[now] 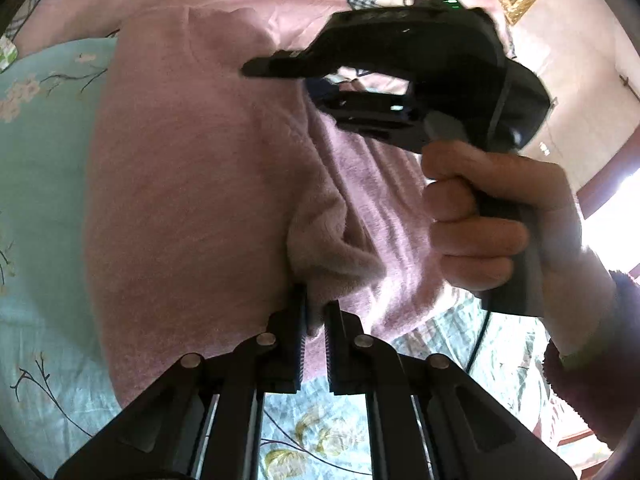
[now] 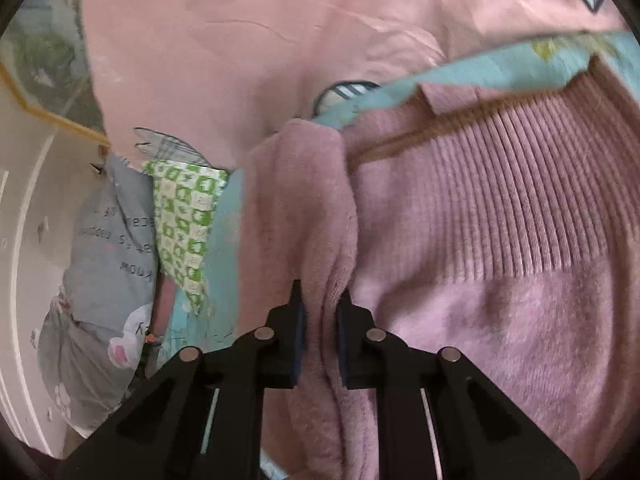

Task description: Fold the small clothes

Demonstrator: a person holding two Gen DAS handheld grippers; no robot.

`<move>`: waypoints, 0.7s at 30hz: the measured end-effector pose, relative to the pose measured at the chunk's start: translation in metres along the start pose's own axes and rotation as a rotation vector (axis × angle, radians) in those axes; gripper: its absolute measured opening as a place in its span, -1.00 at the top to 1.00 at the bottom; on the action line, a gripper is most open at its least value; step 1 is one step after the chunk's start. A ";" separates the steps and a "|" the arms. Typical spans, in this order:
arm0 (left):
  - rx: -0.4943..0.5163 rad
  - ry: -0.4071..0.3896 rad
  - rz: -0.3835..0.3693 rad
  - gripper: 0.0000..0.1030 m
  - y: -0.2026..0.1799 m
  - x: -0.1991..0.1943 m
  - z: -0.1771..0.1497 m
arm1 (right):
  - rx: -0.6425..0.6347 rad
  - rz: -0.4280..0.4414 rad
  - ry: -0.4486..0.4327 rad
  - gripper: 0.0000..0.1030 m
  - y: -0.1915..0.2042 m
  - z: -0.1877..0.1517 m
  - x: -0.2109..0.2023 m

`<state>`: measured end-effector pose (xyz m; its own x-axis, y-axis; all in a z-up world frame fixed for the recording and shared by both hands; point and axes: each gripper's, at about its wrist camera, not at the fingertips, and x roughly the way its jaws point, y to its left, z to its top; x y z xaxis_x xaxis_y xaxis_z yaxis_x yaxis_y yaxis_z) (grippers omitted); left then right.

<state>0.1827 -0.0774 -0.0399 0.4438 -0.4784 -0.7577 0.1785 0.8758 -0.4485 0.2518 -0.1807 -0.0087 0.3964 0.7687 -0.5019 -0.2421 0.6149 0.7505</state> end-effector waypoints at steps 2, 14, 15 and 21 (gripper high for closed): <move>0.011 -0.008 -0.041 0.89 -0.008 -0.006 0.005 | 0.003 0.025 -0.030 0.74 0.006 -0.001 -0.017; 0.162 0.111 -0.234 0.89 -0.092 0.058 0.010 | 0.055 -0.140 -0.136 0.74 -0.038 -0.006 -0.141; 0.165 0.128 -0.226 0.89 -0.094 0.067 0.009 | 0.070 -0.164 -0.130 0.74 -0.049 -0.008 -0.140; 0.128 0.187 -0.231 0.89 -0.087 0.099 0.016 | 0.057 -0.293 -0.103 0.74 -0.079 -0.014 -0.125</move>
<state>0.2253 -0.2002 -0.0678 0.2121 -0.6584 -0.7222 0.3701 0.7381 -0.5641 0.2088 -0.3227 -0.0112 0.5300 0.5364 -0.6568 -0.0550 0.7946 0.6046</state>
